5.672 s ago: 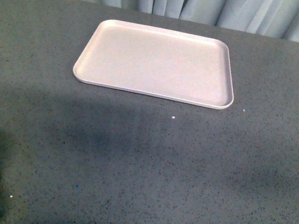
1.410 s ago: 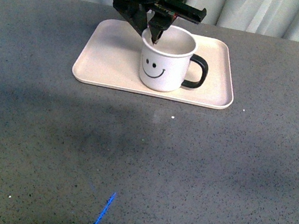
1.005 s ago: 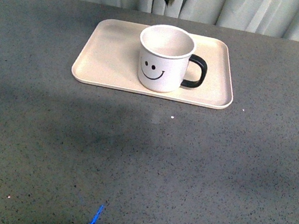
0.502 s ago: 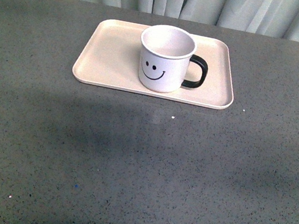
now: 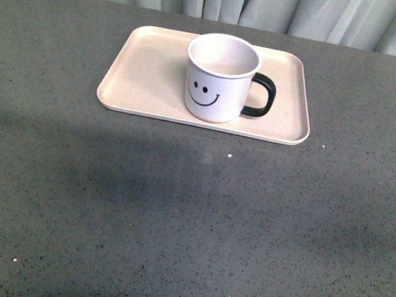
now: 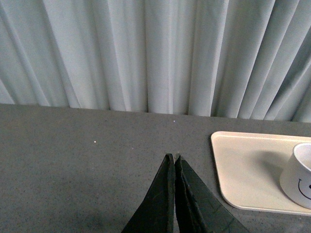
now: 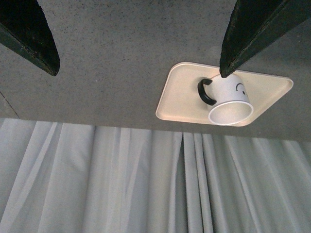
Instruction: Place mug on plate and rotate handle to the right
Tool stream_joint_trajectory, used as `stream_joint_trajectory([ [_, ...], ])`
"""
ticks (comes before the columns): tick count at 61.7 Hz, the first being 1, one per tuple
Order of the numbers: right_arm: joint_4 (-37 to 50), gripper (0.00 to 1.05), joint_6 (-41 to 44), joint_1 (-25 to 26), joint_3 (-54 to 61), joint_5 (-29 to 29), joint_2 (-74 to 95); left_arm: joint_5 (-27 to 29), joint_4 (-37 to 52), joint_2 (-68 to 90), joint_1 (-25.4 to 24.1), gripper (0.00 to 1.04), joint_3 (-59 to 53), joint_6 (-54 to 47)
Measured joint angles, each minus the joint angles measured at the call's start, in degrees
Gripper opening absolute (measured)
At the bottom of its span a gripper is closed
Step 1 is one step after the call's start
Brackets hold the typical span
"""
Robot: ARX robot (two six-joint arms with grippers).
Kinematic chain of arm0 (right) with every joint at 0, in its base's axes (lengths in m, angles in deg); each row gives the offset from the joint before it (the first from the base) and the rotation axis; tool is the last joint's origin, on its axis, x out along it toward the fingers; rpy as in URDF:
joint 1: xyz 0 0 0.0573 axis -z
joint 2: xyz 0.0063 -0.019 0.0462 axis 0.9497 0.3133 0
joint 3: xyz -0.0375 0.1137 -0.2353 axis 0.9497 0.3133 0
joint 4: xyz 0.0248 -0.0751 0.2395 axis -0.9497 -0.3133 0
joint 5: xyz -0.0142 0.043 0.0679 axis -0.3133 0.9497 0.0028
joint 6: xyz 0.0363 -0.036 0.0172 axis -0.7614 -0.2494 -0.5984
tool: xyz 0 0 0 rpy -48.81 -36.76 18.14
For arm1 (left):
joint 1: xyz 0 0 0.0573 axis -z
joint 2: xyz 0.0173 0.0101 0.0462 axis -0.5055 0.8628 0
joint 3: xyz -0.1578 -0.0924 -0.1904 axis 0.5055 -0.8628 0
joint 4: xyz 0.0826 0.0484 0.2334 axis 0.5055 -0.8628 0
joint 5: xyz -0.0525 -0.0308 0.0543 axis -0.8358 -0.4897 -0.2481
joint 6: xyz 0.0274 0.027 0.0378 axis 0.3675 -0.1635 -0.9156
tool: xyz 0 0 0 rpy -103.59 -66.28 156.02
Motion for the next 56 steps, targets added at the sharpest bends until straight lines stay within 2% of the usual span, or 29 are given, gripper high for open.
stream_joint_trajectory([
  [25, 0.00, 0.96, 0.00, 0.00, 0.00, 0.00, 0.00, 0.02, -9.33, -14.93, 0.00, 0.01, -5.70, 0.00],
  [30, 0.00, 0.96, 0.00, 0.00, 0.00, 0.00, 0.00, 0.02, -8.02, -15.98, 0.00, 0.01, -7.54, 0.04],
  [56, 0.00, 0.96, 0.00, 0.00, 0.00, 0.00, 0.00, 0.02, -20.09, -28.63, 0.00, 0.01, -7.56, 0.00],
])
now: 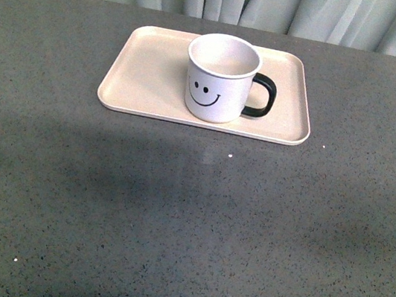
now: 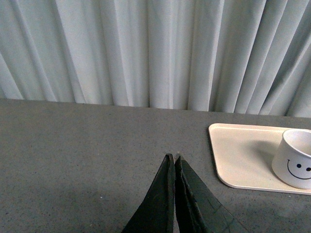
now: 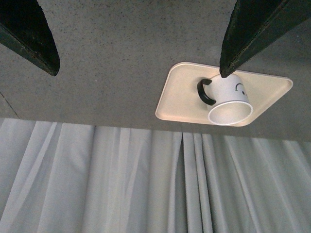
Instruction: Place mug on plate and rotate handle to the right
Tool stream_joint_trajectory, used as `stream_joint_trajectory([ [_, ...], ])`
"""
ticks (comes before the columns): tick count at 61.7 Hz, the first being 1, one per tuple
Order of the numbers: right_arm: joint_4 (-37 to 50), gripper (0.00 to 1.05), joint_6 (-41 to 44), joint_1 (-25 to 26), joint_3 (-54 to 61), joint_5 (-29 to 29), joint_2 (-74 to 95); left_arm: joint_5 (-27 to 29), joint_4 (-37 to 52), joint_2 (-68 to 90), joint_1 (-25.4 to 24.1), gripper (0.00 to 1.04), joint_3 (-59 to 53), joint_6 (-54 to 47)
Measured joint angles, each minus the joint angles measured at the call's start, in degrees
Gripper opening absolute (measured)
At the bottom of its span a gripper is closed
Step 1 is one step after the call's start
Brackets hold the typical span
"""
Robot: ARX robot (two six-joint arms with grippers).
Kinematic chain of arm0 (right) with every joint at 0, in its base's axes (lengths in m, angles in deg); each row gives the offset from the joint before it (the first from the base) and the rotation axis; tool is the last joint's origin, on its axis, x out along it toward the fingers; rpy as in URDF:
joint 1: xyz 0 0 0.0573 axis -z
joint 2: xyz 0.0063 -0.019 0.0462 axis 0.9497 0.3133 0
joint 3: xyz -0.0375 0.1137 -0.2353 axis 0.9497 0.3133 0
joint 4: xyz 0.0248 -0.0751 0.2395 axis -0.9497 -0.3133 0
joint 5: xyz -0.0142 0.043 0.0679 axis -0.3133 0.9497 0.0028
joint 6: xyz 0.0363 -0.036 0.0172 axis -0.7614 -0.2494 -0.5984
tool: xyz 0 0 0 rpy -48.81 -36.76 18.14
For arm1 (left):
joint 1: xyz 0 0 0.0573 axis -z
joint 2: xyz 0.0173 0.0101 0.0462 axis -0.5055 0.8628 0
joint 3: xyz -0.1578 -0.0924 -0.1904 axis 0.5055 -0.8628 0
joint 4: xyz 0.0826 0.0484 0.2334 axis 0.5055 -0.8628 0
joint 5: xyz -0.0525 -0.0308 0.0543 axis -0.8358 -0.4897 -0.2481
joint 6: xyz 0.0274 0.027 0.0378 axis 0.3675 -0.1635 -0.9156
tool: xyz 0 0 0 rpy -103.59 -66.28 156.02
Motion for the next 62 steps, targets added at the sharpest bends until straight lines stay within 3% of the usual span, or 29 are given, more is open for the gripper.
stream_joint_trajectory([
  [24, 0.00, 0.96, 0.00, 0.00, 0.00, 0.00, 0.00, 0.00, -7.72, -7.65, 0.00, 0.01, 0.00, 0.02],
  [30, 0.00, 0.96, 0.00, 0.00, 0.00, -0.02, 0.00, 0.00, -16.92, -15.06, 0.00, 0.01, 0.02, 0.02],
  [49, 0.00, 0.96, 0.00, 0.00, 0.00, 0.00, 0.00, 0.00, -17.77, -16.70, -0.04, 0.01, 0.02, 0.00],
  [52, 0.00, 0.96, 0.00, 0.00, 0.00, -0.02, 0.00, -0.02, -17.77, -16.70, -0.02, 0.11, 0.02, 0.04],
  [54, -0.96, 0.96, 0.00, 0.37, -0.35, 1.53, 0.79, -0.02, -17.77, -16.70, -0.04, 0.15, 0.02, 0.04],
  [56, -6.97, 0.96, 0.24, 2.32, -2.67, 6.75, 3.54, 0.04, -17.77, -16.70, -0.02, 0.21, 0.02, 0.04],
  [58, -15.52, 0.96, 0.85, 6.03, -6.86, 15.87, 10.58, 0.00, -17.77, -16.70, -0.04, 0.29, 0.02, 0.04],
  [62, -21.18, 0.96, 1.88, 11.50, -12.33, 24.74, 22.88, -0.02, -17.77, -16.72, -0.04, 0.38, 0.02, 0.04],
])
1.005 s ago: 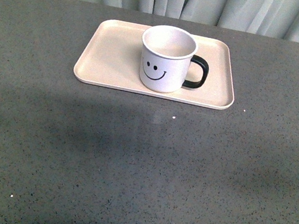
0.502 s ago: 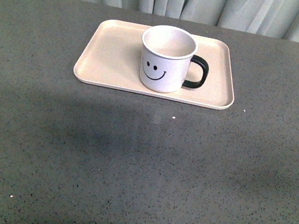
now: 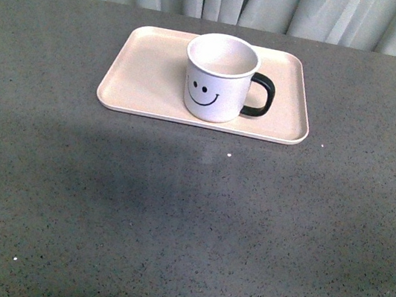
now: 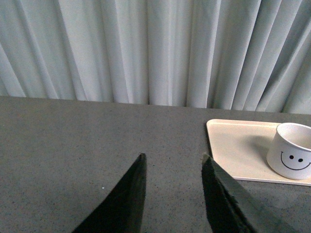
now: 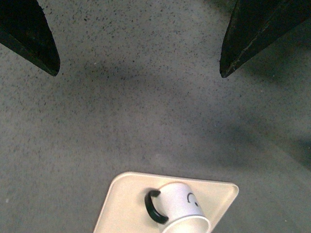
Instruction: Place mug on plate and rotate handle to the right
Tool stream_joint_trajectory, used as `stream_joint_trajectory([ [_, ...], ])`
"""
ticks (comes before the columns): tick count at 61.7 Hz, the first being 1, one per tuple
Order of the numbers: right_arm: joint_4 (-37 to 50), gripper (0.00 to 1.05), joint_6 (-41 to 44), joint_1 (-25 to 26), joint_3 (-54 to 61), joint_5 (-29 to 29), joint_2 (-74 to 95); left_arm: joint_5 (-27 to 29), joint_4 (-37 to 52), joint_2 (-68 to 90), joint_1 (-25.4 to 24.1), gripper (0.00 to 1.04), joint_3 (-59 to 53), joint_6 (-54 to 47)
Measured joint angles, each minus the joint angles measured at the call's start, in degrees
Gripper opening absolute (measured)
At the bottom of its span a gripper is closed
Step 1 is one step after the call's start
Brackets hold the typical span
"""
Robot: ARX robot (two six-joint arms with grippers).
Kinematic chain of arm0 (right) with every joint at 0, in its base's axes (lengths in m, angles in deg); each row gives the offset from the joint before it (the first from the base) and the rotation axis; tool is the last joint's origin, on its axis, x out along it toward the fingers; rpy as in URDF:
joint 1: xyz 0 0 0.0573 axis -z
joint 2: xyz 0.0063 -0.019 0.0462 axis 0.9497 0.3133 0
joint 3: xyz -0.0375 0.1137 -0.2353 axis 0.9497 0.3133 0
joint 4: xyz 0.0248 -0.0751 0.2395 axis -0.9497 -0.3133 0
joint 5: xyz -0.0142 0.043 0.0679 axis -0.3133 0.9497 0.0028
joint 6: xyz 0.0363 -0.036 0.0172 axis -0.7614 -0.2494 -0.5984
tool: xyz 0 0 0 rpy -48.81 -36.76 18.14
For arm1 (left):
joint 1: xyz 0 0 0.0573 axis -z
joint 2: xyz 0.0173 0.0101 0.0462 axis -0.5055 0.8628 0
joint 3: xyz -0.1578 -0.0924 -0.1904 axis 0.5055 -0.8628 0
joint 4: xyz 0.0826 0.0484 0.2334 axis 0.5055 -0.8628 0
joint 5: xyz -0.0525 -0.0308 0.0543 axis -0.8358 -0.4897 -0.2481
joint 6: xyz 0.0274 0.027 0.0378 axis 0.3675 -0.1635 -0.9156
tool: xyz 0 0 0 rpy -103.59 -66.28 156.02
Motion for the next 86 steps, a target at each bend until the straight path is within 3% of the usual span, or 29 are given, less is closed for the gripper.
stream_joint_trajectory([
  [3, 3.45, 0.96, 1.27, 4.26, -4.31, 2.32, 10.49, 0.02, 0.00, 0.00, 0.00, 0.50, 0.00, 0.00],
  [7, 11.93, 0.96, 3.43, 6.69, -11.78, 0.90, 24.70, 0.04, 0.00, 0.00, 0.00, 0.65, 0.00, 0.00],
  [13, 17.94, 0.96, 5.60, 5.14, -20.24, -2.93, 38.69, 0.02, 0.00, -0.02, 0.00, 0.83, 0.00, 0.00],
  [17, 17.75, 0.96, 6.16, 1.31, -29.31, -6.12, 51.71, 0.00, 0.00, -0.02, 0.00, 0.97, 0.00, -0.07],
  [32, 11.43, 0.96, 3.72, -11.61, -52.13, -12.79, 76.65, 0.02, 0.00, -0.02, 0.00, 0.95, 0.00, -0.04],
  [44, 4.52, 0.96, -0.46, -17.59, -67.78, -16.46, 89.20, 0.02, 0.00, -0.02, 0.00, 0.95, 0.00, -0.02],
  [61, 0.22, 0.96, -4.66, -21.29, -78.95, -19.04, 99.30, 0.02, 0.00, -0.02, 0.00, 0.95, 0.00, -0.04],
  [86, -2.60, 0.96, -6.14, -23.26, -84.28, -20.46, 104.72, 0.02, 0.00, -0.02, 0.00, 0.95, 0.00, -0.04],
])
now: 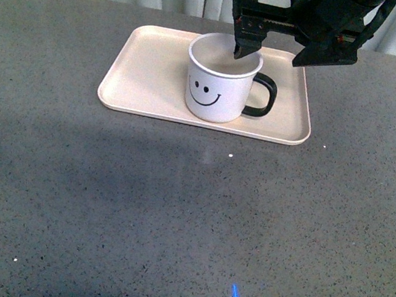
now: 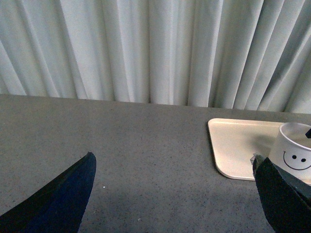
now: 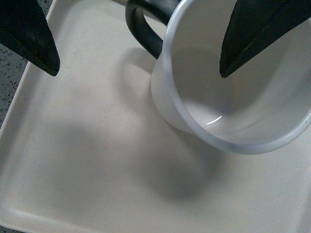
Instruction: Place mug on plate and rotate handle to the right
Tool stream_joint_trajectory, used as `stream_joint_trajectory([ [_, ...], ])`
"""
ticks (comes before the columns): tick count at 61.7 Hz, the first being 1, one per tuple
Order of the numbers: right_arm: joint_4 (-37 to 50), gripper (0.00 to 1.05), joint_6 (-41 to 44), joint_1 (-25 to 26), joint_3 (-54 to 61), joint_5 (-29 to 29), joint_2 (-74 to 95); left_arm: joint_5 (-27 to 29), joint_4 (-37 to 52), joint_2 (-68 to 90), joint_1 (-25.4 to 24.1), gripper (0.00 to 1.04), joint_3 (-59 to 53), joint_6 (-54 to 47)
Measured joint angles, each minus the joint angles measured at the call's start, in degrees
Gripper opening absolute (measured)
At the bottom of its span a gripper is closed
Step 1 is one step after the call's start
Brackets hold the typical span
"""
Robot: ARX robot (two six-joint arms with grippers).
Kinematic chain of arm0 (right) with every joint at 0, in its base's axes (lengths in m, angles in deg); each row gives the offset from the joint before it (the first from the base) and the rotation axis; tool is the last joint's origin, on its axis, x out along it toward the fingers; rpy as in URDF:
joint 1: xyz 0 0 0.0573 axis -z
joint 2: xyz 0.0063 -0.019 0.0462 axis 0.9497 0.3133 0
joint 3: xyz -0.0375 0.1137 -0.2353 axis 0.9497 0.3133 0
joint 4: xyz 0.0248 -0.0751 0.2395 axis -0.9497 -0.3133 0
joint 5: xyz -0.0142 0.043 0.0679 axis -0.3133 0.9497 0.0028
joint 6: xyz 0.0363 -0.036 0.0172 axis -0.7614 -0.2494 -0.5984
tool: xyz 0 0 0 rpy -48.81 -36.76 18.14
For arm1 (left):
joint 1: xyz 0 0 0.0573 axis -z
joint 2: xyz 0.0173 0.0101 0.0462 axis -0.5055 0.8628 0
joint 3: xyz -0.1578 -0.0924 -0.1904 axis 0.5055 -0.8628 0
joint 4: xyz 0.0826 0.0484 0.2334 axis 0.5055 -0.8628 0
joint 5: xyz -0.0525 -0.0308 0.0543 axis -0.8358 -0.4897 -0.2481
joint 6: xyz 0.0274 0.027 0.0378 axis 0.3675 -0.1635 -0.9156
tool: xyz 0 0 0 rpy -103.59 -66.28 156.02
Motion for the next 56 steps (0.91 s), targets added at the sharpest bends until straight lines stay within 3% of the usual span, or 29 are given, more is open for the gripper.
stream_joint_trajectory([
  [11, -1.95, 0.95, -0.02, -0.87, -3.04, -0.31, 2.10, 0.00, 0.00, 0.00, 0.00, 0.95, 0.00, 0.02],
  [16, -2.45, 0.88, -0.02, -1.14, -4.02, -0.50, 2.51, 0.00, 0.00, 0.00, 0.00, 0.95, 0.00, 0.02],
  [28, -4.17, 0.56, -0.37, -1.84, -6.29, -0.72, 3.76, 0.00, 0.00, 0.00, 0.00, 0.95, 0.00, 0.02],
  [33, -5.14, 0.37, -0.92, -2.19, -7.23, -1.11, 4.87, 0.00, 0.00, 0.00, 0.00, 0.95, 0.00, 0.02],
  [47, -7.08, 0.04, -1.11, -2.38, -9.57, -1.81, 6.47, 0.00, 0.00, 0.00, 0.00, 0.95, 0.00, 0.02],
  [56, -8.74, 0.02, -1.22, -2.34, -12.31, -1.95, 7.13, 0.00, 0.00, 0.00, 0.00, 0.95, 0.00, 0.02],
])
